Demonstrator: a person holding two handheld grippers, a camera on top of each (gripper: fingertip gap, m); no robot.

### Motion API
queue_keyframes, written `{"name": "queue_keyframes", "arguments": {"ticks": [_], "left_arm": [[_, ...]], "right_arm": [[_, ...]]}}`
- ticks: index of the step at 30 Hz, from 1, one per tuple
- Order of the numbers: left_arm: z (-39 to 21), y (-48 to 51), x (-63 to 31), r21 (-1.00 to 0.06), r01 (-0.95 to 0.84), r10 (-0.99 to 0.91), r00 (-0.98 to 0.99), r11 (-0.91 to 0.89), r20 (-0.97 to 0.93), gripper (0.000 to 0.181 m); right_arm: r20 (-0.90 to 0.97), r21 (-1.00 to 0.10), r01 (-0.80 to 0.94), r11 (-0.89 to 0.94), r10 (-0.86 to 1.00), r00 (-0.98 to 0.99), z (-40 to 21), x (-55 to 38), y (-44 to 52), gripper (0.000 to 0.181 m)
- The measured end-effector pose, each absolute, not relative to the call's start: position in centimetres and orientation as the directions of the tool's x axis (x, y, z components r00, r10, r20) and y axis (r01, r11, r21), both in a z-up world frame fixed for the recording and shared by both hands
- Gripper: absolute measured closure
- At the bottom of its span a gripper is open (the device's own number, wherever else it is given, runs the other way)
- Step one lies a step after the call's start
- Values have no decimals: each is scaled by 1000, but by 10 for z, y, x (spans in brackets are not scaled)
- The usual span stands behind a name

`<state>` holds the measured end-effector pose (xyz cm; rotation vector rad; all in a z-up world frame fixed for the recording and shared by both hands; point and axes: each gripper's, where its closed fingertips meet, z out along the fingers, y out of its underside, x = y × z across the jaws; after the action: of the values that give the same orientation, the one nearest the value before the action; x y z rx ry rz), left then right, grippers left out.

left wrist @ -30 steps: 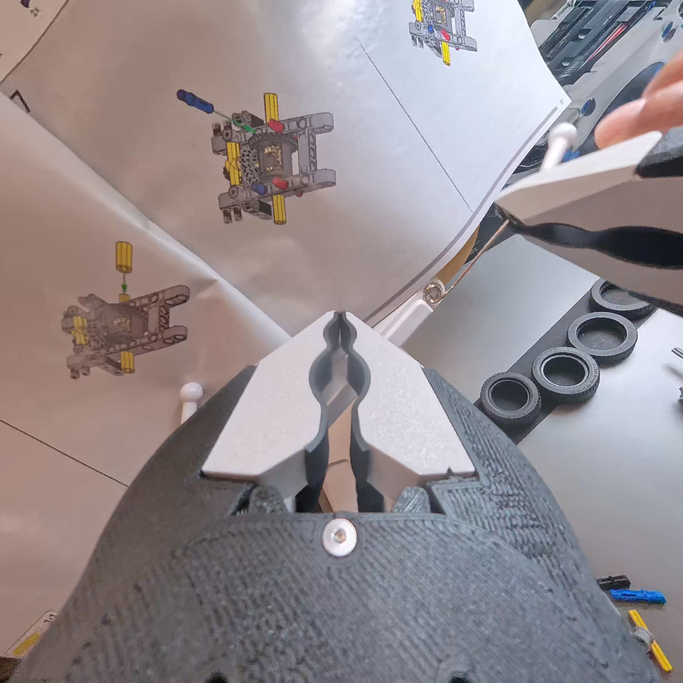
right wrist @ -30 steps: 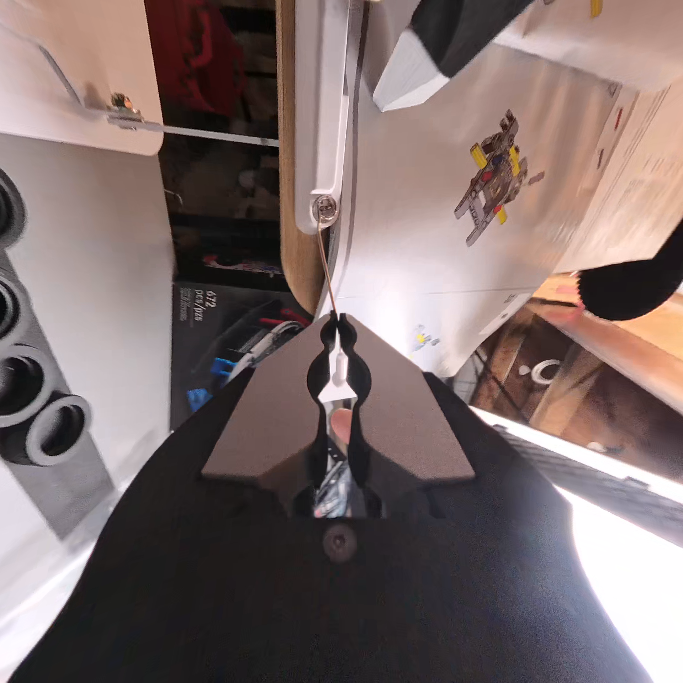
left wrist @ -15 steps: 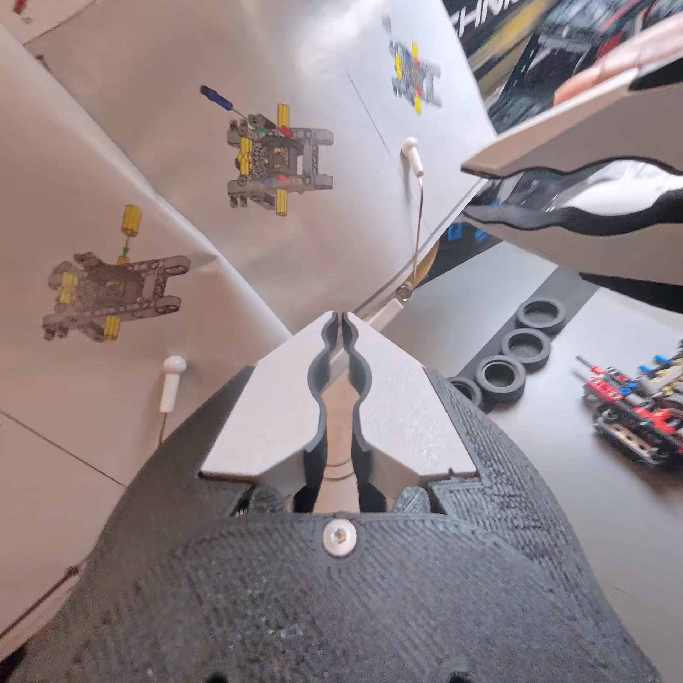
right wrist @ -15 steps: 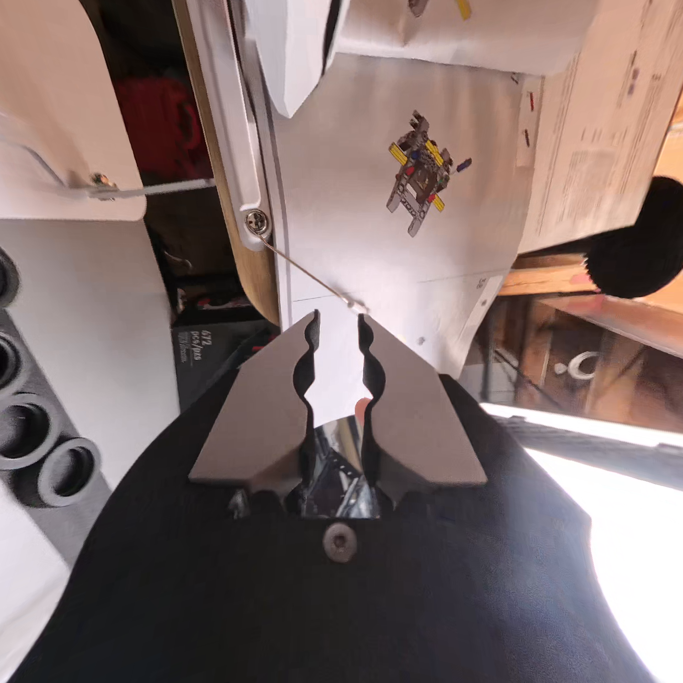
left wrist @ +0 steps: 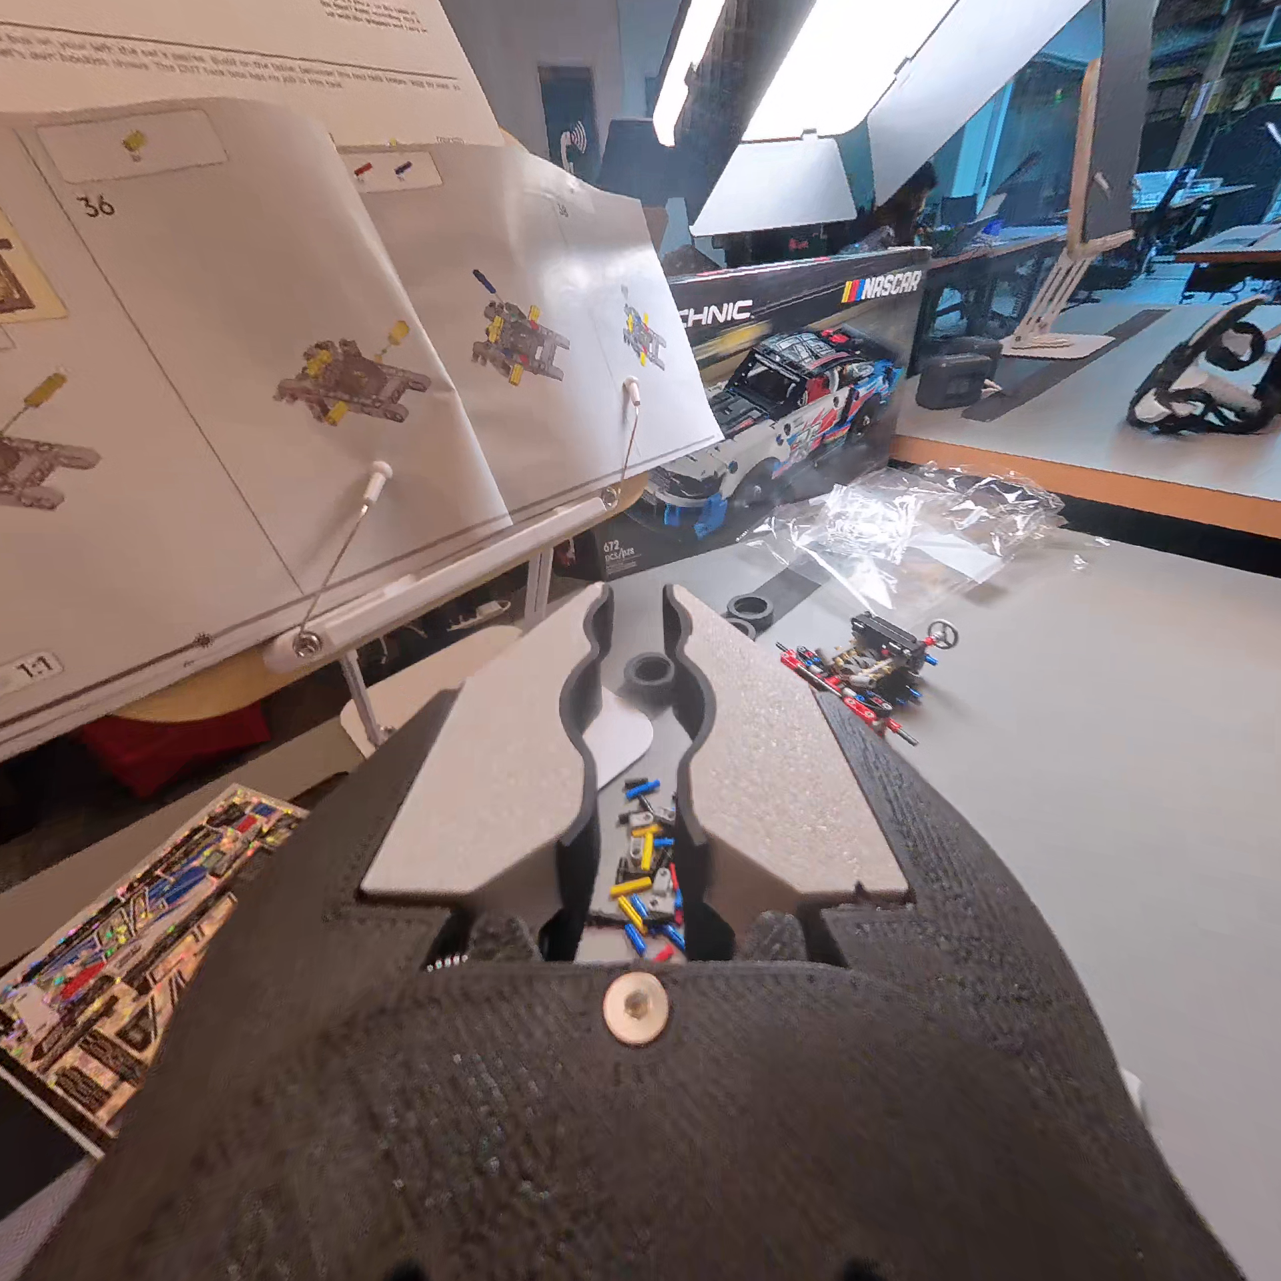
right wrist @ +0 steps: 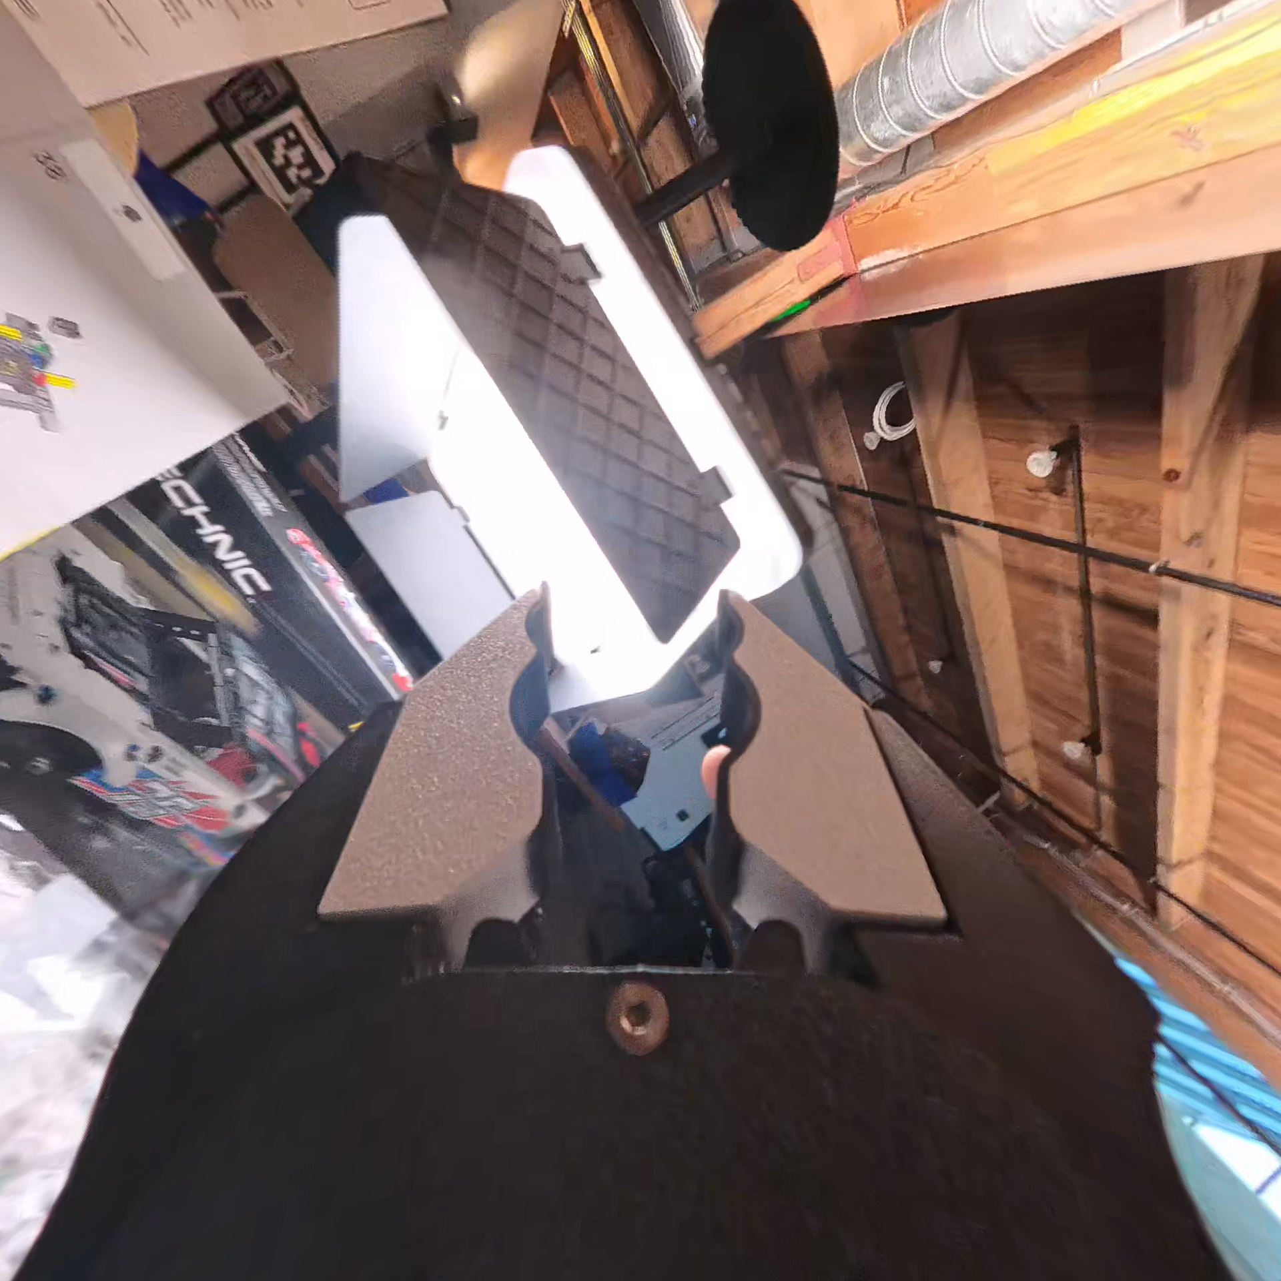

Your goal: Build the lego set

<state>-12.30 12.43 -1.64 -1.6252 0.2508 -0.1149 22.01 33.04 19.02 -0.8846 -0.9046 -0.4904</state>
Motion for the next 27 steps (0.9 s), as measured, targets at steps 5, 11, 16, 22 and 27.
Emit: {"name": "queue_keyframes", "arguments": {"ticks": [5,11,16,22,27], "left_arm": [[-32,90,-107,-988,-120,-268,959,-102,-89,167],[-56,41,-109,-974,-171,-256,958,-147,-129,168],[-79,7,-130,-963,-165,-208,971,-211,-121,168],[-82,-12,-139,-967,-153,-178,977,-206,-116,169],[-83,-14,-136,-972,-134,-191,977,-195,-96,169]], "right_arm": [[847,-514,677,527,183,500,268,226,353,135],[791,-529,803,275,502,349,255,240,422,118],[868,-395,858,329,440,231,257,231,436,124],[891,-331,886,324,416,181,249,219,442,143],[889,-278,945,170,418,187,242,219,435,144]]}}
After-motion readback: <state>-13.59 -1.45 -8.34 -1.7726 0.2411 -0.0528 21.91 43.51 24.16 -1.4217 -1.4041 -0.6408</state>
